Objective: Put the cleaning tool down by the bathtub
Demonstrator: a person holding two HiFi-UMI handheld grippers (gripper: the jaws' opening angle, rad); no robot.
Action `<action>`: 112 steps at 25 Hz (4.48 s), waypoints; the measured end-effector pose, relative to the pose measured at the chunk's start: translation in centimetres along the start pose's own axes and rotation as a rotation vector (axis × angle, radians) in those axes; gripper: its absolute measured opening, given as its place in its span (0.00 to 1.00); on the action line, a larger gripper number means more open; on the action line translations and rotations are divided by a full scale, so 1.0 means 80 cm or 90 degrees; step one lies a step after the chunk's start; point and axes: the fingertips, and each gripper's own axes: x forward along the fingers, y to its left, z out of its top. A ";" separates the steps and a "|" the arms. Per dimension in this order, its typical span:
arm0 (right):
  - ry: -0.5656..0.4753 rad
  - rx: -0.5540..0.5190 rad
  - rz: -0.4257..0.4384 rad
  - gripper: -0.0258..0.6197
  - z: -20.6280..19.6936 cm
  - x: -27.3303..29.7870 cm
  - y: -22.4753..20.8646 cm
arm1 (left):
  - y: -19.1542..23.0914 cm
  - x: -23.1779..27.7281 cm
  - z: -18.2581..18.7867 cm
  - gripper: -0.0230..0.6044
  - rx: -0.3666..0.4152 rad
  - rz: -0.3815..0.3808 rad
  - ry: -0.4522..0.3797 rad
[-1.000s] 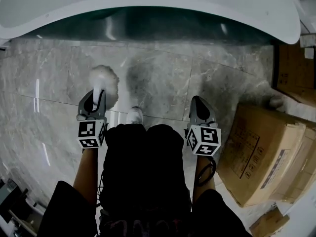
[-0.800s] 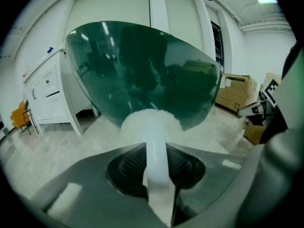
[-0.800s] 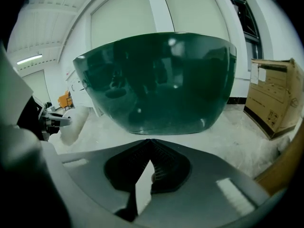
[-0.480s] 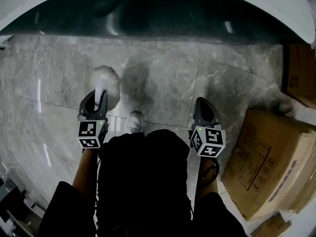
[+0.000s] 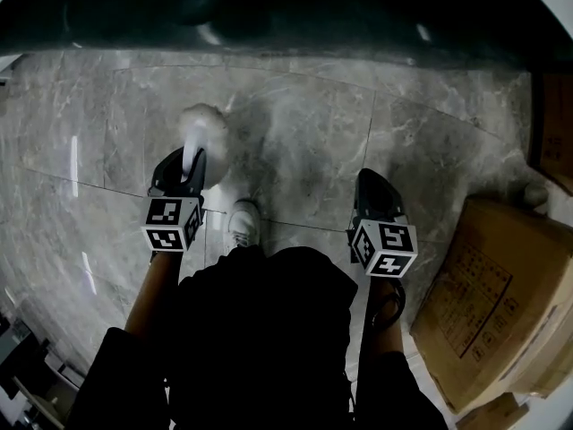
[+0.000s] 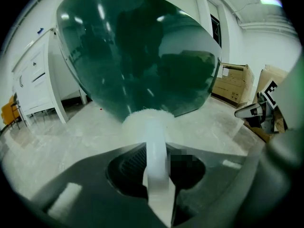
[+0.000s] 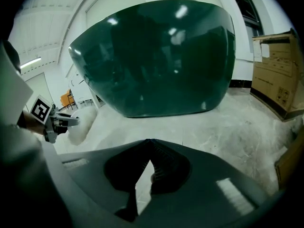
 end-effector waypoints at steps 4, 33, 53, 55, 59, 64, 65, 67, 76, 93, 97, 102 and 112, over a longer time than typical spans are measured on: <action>0.014 -0.004 0.015 0.06 -0.014 0.027 0.002 | -0.006 0.025 -0.024 0.18 0.009 -0.014 0.036; 0.238 0.032 0.073 0.08 -0.103 0.145 0.048 | -0.017 0.114 -0.106 0.18 -0.013 -0.073 0.168; 0.215 0.028 0.073 0.08 -0.101 0.145 0.047 | -0.011 0.118 -0.103 0.19 -0.008 -0.075 0.136; 0.200 0.038 0.076 0.08 -0.095 0.143 0.047 | -0.011 0.116 -0.102 0.20 -0.006 -0.077 0.133; 0.179 0.053 0.086 0.08 -0.085 0.139 0.052 | -0.010 0.112 -0.101 0.26 -0.009 -0.082 0.121; 0.167 0.032 0.095 0.08 -0.078 0.132 0.062 | -0.020 0.104 -0.090 0.31 0.008 -0.101 0.110; 0.165 0.027 0.092 0.08 -0.076 0.130 0.063 | -0.022 0.102 -0.089 0.32 0.010 -0.105 0.111; 0.159 0.023 0.087 0.08 -0.070 0.126 0.064 | -0.021 0.098 -0.085 0.33 0.015 -0.105 0.103; 0.134 -0.015 0.076 0.08 -0.024 0.105 0.072 | -0.008 0.075 -0.051 0.34 0.003 -0.094 0.084; 0.121 -0.036 0.078 0.08 0.089 0.026 0.105 | -0.029 0.000 0.048 0.17 -0.027 -0.148 0.104; 0.124 -0.037 0.082 0.08 0.126 -0.010 0.128 | -0.023 -0.038 0.079 0.13 -0.024 -0.149 0.116; 0.124 -0.044 0.085 0.08 0.177 -0.062 0.151 | -0.021 -0.089 0.124 0.13 -0.040 -0.152 0.116; 0.118 -0.046 0.083 0.08 0.275 -0.150 0.187 | -0.029 -0.172 0.216 0.09 -0.049 -0.159 0.114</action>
